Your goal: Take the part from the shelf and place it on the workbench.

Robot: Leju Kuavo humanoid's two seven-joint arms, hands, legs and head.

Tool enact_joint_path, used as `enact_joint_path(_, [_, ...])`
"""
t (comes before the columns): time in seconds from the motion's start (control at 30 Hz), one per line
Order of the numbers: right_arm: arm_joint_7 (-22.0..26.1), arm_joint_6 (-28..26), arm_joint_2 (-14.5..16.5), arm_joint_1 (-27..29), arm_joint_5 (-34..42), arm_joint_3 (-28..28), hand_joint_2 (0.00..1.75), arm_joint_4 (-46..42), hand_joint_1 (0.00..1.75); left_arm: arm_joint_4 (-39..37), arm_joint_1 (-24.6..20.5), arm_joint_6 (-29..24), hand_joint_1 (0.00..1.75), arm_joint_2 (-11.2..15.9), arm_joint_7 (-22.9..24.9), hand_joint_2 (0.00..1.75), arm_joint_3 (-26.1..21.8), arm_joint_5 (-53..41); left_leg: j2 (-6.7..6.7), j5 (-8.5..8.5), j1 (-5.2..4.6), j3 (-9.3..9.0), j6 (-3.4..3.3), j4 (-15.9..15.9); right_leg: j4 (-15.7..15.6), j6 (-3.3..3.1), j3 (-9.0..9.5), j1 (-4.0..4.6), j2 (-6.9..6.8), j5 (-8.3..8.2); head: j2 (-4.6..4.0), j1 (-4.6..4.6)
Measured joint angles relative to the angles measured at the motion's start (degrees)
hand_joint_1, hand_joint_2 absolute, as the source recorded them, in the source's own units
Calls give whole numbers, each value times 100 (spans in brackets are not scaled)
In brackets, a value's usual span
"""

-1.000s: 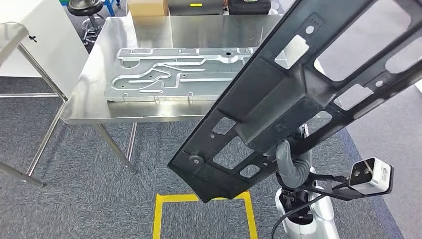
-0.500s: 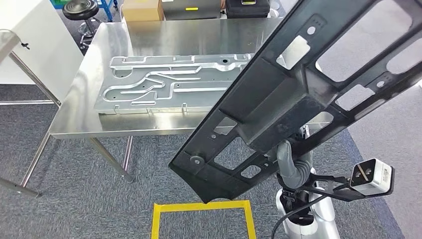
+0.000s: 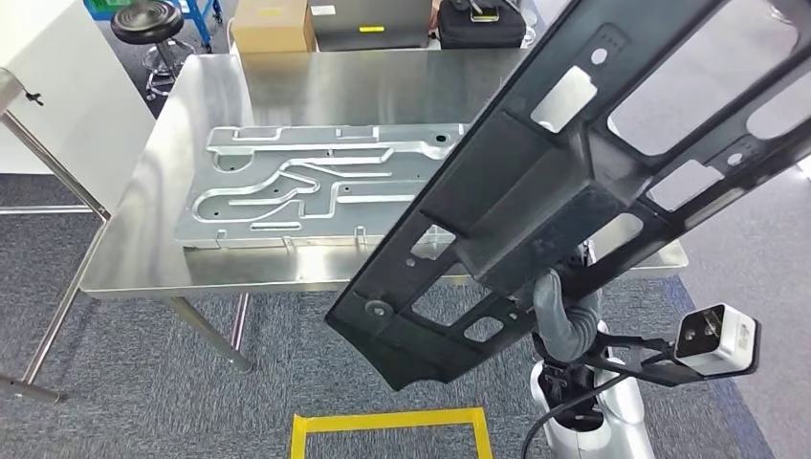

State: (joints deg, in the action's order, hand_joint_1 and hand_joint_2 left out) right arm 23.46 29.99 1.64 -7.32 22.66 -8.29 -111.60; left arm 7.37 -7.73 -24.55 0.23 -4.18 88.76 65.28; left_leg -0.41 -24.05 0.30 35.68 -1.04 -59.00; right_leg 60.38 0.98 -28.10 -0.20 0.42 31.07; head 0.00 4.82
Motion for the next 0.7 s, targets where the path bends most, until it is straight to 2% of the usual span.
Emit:
enact_joint_path(0.03, [1, 1, 0, -22, 1, -1, 175, -2, 175, 0, -9, 0, 0, -1, -1, 175, 0, 1, -2, -14, 7, -51, -28, 27, 211, 25, -120, -8, -7, 42, 0, 0])
enact_joint_path(0.07, [0, 1, 0, -37, 0, -1, 175, -3, 175, 0, -20, 0, 0, -2, -2, 175, 0, 3, -2, -39, 12, -91, -50, 45, 536, 51, -326, -19, -13, 132, 0, 0])
enact_joint_path(0.13, [-1, 2, 0, -49, -1, -2, 175, -2, 175, 0, -32, 0, 0, -1, -2, 175, 1, 5, -5, -115, 11, -155, -74, 51, 1202, 91, -830, -27, -13, 405, 0, -1])
enact_joint_path(0.17, [-1, 1, 0, -47, -2, -2, 175, -2, 175, 0, -30, 0, 0, -2, -2, 175, 1, 6, -10, -158, 10, -198, -76, 51, 1377, 102, -1021, -32, -13, 490, 0, 0])
enact_joint_path(0.2, [-1, 1, 0, -46, -2, -2, 175, -1, 175, 0, -26, 0, 0, -2, -2, 175, 1, 5, -15, -203, 9, -254, -74, 51, 1367, 100, -1120, -36, -14, 453, 0, 0])
enact_joint_path(0.23, [-1, 0, 0, -49, -2, -2, 175, -1, 175, 0, -24, 0, 0, -2, -2, 175, 1, 4, -22, -254, 9, -324, -69, 51, 1173, 95, -1130, -39, -14, 280, 0, 0])
enact_joint_path(0.3, [-5, 1, 0, -59, -2, -2, 175, 2, 175, 0, -26, 0, 0, -7, -3, 175, 1, 6, -32, -360, 7, -463, -45, 55, 456, 46, -995, -28, -15, -335, 0, -1])
enact_joint_path(0.33, [-10, 1, -1, -70, -3, -3, 175, 8, 175, 0, -31, 0, 0, -12, -4, 175, 1, 8, -38, -403, 2, -503, -23, 60, 141, 12, -935, -8, -18, -557, 0, -3])
enact_joint_path(0.37, [-19, 1, -1, -79, -5, -4, 175, 15, 175, 0, -34, -1, 0, -16, -6, 175, 1, 13, -41, -433, 0, -523, 5, 75, -54, -33, -906, 15, -21, -709, 0, -2])
enact_joint_path(0.43, [-42, -16, -4, -115, -6, -7, 175, 32, 175, 0, -38, -10, 0, -27, -20, 175, 0, 26, -44, -444, -12, -559, 76, 89, -175, -110, -883, 45, -17, -736, 0, -1])
enact_joint_path(0.47, [-64, -47, -6, -149, -17, -6, 175, 45, 175, 0, -43, -20, 0, -29, -39, 175, -1, 43, -39, -453, -11, -580, 109, 81, -210, -143, -838, 32, -13, -757, 0, 1])
enact_joint_path(0.53, [-122, -149, -12, -293, -70, -2, 175, 92, 175, 0, -66, -40, 0, -34, -93, 175, -2, 87, -24, -541, -9, -507, 159, -154, -288, -195, -718, -4, -13, -743, 0, 0])
enact_joint_path(0.57, [-150, -202, -15, -384, -105, 0, 175, 125, 175, 0, -83, -45, 0, -37, -119, 175, -2, 109, -16, -656, 2, -358, 175, -434, -312, -217, -672, -16, -16, -730, 0, 0])
enact_joint_path(0.63, [-192, -309, -17, -541, -219, 7, 175, 190, 175, 0, -118, -51, 0, -42, -146, 175, -4, 125, -4, -943, 22, 73, 217, -1150, -317, -246, -634, -15, -24, -693, 0, 1])
enact_joint_path(0.67, [-207, -421, -19, -614, -389, 11, 175, 229, 175, 0, -138, -57, 0, -43, -148, 175, -6, 113, 1, -1022, 31, 253, 243, -1398, -315, -250, -617, -14, -27, -673, 0, 1])
enact_joint_path(0.7, [-219, -621, -24, -731, -709, 15, 175, 285, 175, 0, -157, -68, 0, -43, -139, 175, -7, 85, 5, -990, 38, 350, 267, -1471, -310, -249, -598, -16, -25, -653, 0, 1])
